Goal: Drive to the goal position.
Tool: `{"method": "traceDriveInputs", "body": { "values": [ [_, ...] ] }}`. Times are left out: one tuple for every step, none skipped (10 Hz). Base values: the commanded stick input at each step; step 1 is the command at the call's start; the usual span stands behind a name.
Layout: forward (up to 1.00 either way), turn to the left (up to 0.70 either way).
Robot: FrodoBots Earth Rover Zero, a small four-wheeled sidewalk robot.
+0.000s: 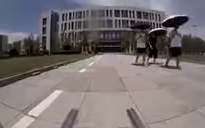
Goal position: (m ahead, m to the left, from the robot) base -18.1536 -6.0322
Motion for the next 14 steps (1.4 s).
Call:
{"method": "traceDriveInputs", "body": {
  "values": [
    [0.00,-0.50],
    [0.00,-0.50],
    [0.00,-0.50],
    [0.00,-0.50],
    [0.00,-0.50],
    [0.00,-0.50],
    [0.00,-0.50],
    [0.00,-0.13],
    [0.00,0.00],
    [0.00,0.00],
    [0.00,0.00],
    [0.00,0.00],
    [0.00,0.00],
    [0.00,0.00]
  ]
}}
